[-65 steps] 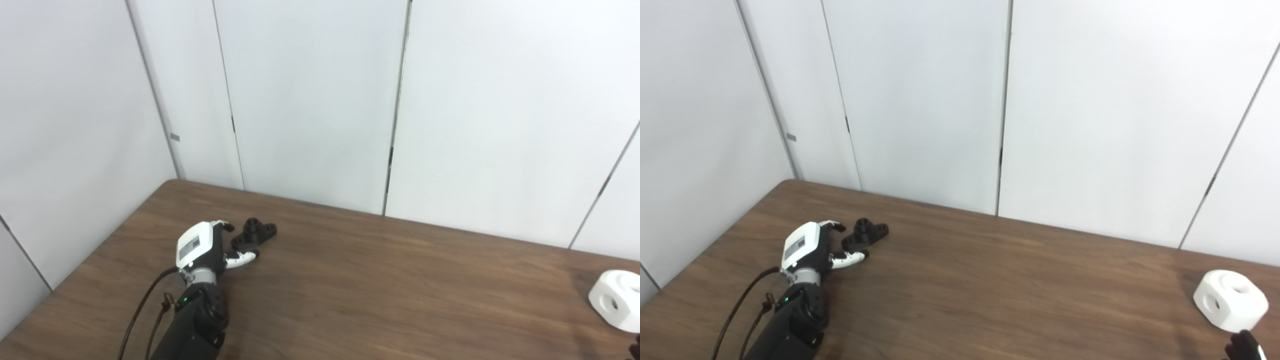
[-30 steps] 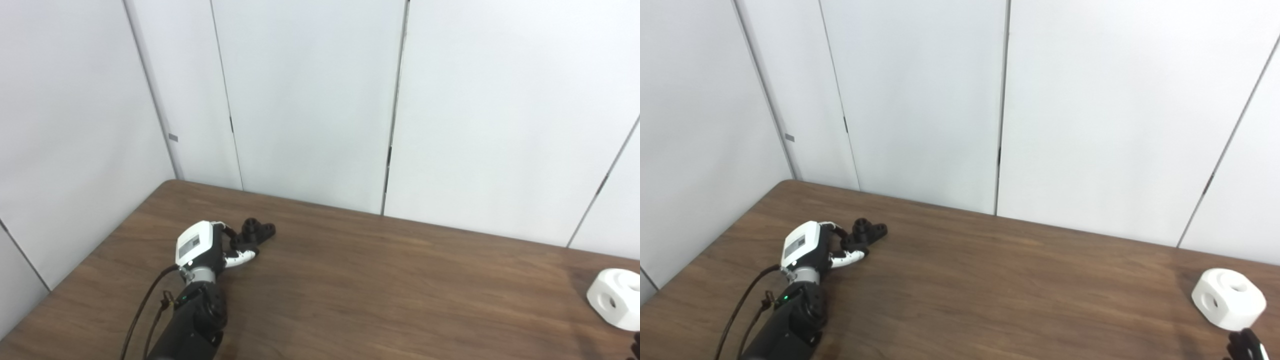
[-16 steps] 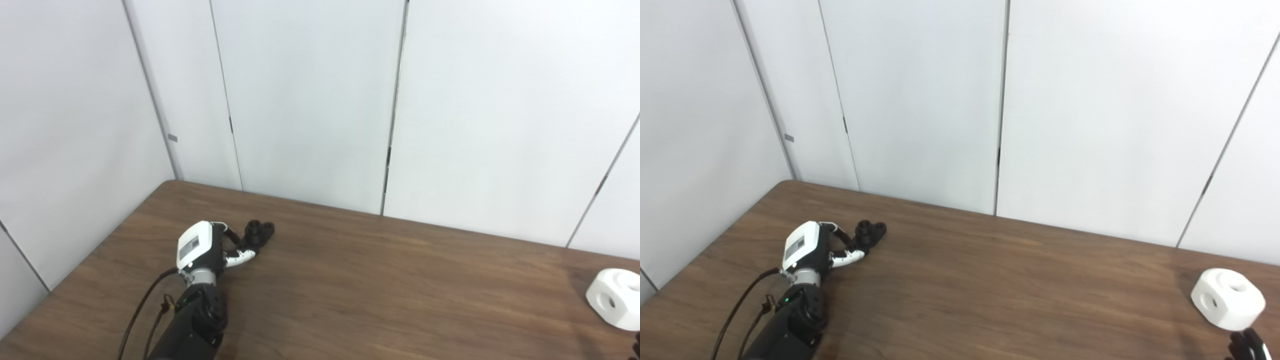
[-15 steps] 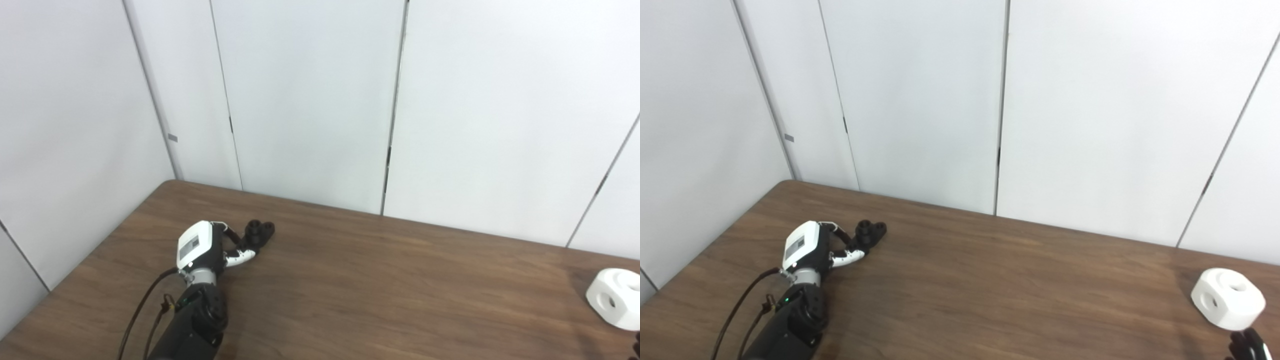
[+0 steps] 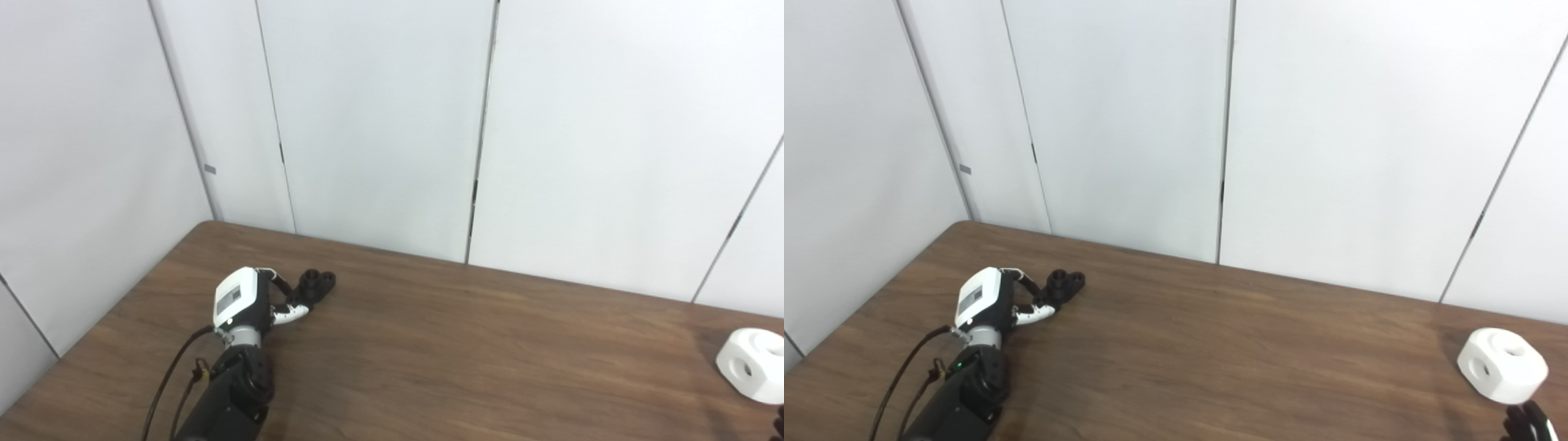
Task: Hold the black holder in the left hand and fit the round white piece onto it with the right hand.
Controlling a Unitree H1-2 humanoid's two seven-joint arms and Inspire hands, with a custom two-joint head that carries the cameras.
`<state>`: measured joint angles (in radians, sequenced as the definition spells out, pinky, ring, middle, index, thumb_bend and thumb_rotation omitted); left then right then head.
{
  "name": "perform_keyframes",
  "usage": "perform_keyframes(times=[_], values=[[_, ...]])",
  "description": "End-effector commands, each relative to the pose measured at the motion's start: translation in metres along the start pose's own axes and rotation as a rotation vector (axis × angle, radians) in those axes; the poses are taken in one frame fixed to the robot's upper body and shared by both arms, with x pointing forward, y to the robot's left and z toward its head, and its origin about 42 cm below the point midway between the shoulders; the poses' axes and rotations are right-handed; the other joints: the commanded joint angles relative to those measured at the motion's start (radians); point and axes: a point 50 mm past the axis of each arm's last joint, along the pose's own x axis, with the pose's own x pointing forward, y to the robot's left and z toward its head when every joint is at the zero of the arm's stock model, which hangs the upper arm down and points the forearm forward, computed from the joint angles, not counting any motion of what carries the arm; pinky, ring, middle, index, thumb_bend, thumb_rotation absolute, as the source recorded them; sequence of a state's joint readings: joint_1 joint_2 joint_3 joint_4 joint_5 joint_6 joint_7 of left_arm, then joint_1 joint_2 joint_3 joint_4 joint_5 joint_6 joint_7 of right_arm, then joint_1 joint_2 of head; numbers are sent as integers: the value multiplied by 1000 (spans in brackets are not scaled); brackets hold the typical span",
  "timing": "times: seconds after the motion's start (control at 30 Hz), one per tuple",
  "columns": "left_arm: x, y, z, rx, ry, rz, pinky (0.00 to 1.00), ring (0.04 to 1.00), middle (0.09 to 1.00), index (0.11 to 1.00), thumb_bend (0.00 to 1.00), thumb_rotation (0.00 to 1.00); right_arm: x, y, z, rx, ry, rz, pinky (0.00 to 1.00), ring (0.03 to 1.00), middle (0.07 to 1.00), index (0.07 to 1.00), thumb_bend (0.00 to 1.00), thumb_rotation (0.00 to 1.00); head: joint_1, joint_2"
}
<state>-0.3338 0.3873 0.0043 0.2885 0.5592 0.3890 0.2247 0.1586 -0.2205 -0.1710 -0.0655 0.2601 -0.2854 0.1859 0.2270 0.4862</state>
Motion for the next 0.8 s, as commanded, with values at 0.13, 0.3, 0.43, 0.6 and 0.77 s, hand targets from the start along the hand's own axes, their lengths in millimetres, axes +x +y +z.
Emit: perform_keyframes(times=[0.13, 0.3, 0.43, 0.6, 0.77], values=[[-32, 3, 14, -71, -64, -132, 797, 885, 810, 488, 516, 43, -35, 18, -35, 80, 154, -39, 1000, 983, 954, 954, 554, 856, -11, 20], [-59, -1, 21, -106, -103, -244, 870, 880, 823, 488, 515, 42, -33, 21, -30, 79, 150, -31, 1000, 981, 956, 948, 546, 850, -24, 46], [-79, 0, 27, -84, -160, -294, 858, 866, 821, 489, 514, 42, -31, 24, -27, 66, 148, -24, 1000, 971, 954, 941, 578, 840, -38, 61], [-109, -3, 35, -100, -242, -357, 853, 881, 830, 488, 513, 40, -29, 29, -21, 57, 145, -19, 1000, 970, 944, 939, 604, 832, -56, 85], [-136, -9, 42, -96, -314, -420, 830, 893, 824, 488, 515, 41, -26, 33, -15, 58, 141, -5, 1000, 975, 952, 946, 600, 833, -84, 102]])
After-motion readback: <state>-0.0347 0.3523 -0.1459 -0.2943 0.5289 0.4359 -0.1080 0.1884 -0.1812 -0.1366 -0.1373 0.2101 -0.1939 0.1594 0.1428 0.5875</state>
